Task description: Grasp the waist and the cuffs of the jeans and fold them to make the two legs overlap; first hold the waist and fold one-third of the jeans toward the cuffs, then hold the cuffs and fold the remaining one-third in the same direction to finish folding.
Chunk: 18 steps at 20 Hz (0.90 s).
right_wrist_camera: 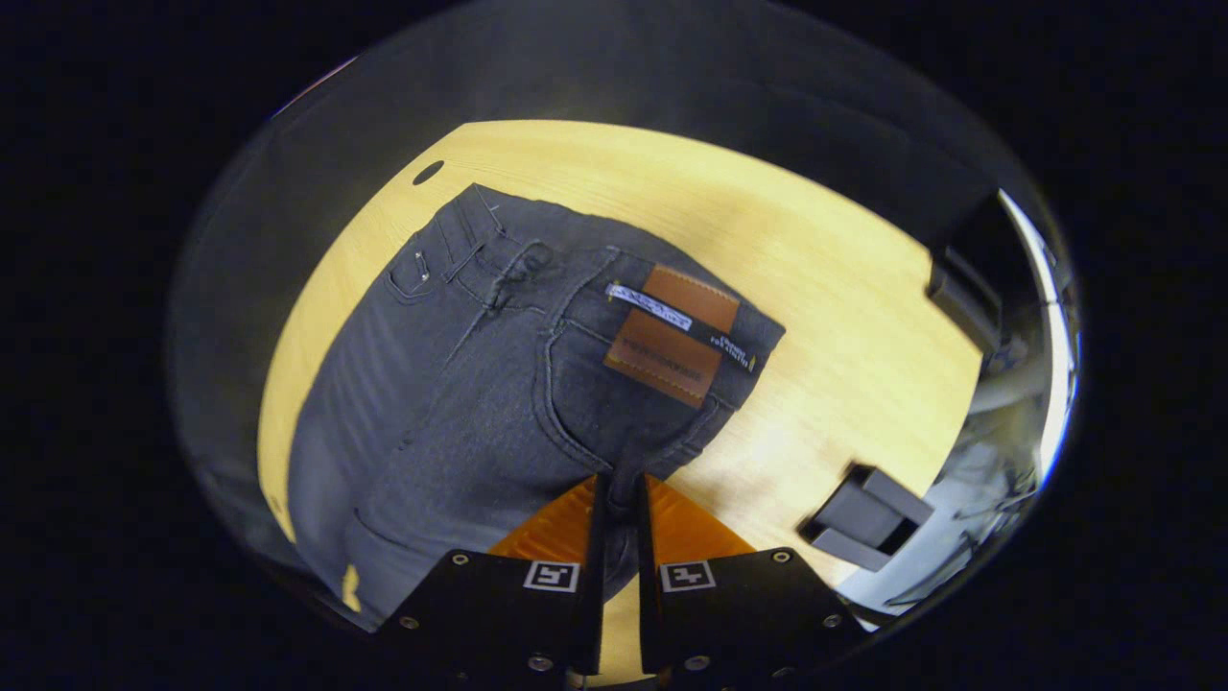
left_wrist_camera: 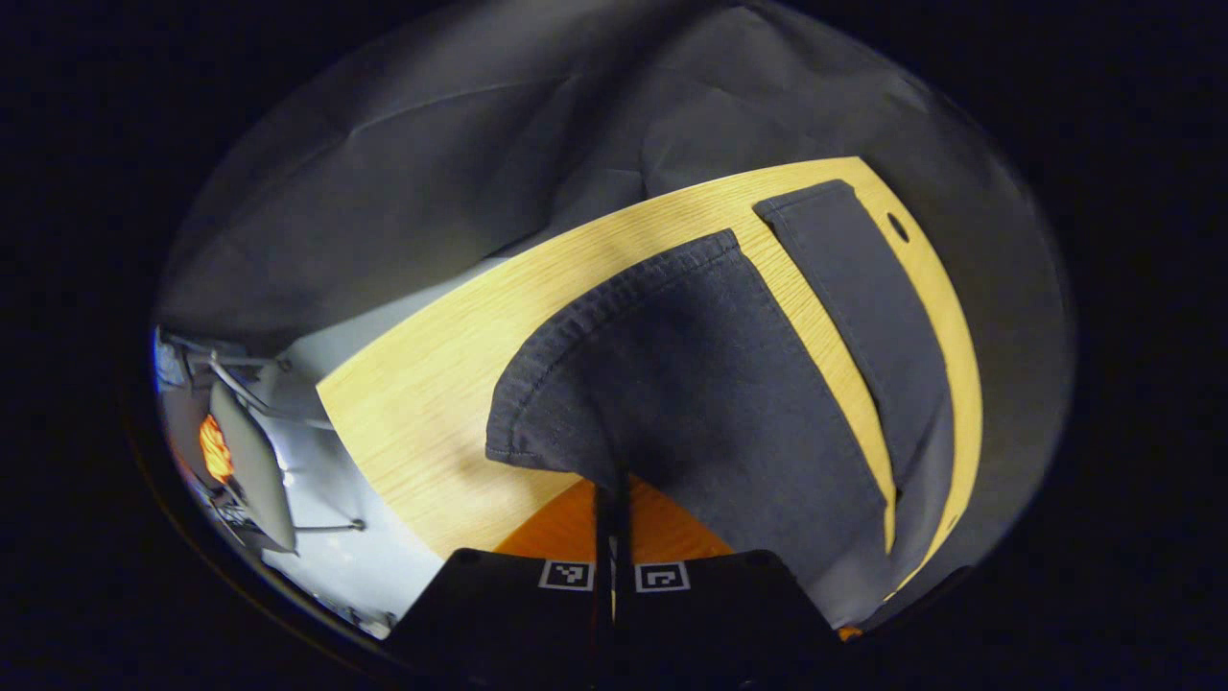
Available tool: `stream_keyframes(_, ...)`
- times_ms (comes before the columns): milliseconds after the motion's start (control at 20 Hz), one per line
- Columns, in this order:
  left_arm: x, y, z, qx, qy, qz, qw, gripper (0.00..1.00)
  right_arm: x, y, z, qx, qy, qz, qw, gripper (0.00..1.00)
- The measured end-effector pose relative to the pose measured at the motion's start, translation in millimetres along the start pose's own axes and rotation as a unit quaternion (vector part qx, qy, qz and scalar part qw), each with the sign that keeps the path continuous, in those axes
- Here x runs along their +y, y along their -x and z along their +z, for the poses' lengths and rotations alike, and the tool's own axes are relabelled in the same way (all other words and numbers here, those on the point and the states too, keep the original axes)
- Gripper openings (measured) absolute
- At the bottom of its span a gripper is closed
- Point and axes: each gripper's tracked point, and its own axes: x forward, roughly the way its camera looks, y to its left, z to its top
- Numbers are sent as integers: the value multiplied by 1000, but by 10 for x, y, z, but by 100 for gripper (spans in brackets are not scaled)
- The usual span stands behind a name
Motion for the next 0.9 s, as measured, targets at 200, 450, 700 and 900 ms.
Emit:
stream_keyframes(200, -201, 234, 118, -45, -4, -69, 997, 2, 133, 99, 152, -55, -48, 44, 996, 5)
stream_keyframes(450, -651, 741, 402, -93, -41, -133, 986, 1, 506, 491, 306, -84, -38, 107, 990, 5)
stream_keyframes(700, -1032, 995, 630, -130, -74, -173, 973, 1, 809, 726, 485, -104, -44, 152, 982, 5)
stream_keyframes(900, -1322, 1135, 877, -153, -89, -191, 966, 1, 995, 807, 643, -114, -31, 163, 980, 5)
